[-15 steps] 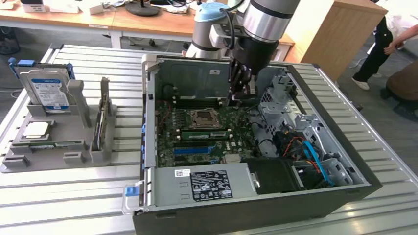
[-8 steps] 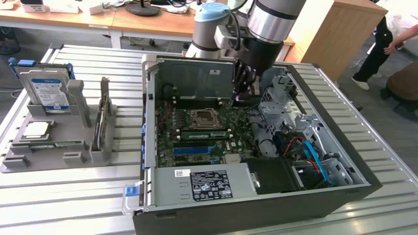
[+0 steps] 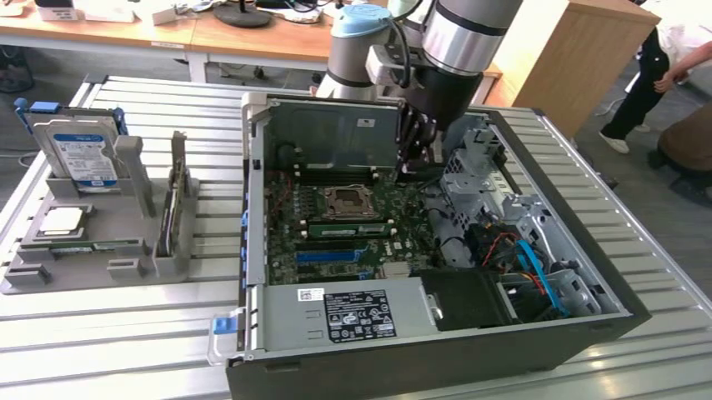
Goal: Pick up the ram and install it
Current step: 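Press down the ram until it locks into place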
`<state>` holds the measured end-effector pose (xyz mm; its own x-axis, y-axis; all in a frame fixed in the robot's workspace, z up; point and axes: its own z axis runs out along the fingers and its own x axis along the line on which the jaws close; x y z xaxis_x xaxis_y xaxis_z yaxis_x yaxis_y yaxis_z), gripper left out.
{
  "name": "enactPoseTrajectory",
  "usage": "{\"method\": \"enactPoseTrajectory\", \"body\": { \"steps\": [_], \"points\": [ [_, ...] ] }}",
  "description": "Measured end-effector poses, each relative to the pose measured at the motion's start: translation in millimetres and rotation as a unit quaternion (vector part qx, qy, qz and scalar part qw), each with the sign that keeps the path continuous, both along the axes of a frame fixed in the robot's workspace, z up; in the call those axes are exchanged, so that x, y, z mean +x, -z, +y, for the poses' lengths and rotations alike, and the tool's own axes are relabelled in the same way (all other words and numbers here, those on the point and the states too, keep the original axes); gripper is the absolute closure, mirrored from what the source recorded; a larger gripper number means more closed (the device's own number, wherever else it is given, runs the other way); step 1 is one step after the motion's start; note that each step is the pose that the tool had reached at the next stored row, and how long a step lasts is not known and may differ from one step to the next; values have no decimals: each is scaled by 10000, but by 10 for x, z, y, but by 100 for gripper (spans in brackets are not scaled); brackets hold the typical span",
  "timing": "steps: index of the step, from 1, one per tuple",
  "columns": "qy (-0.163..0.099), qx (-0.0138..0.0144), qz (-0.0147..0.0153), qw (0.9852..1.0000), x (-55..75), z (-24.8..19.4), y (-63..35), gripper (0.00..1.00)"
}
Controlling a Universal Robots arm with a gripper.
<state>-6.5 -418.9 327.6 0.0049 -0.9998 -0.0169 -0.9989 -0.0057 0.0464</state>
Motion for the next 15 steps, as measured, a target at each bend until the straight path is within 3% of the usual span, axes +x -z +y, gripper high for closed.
{"method": "enactPoseTrajectory", "body": {
  "steps": [15],
  "points": [
    [0, 0, 0, 10000, 0, 0, 258, 89]
  ]
}}
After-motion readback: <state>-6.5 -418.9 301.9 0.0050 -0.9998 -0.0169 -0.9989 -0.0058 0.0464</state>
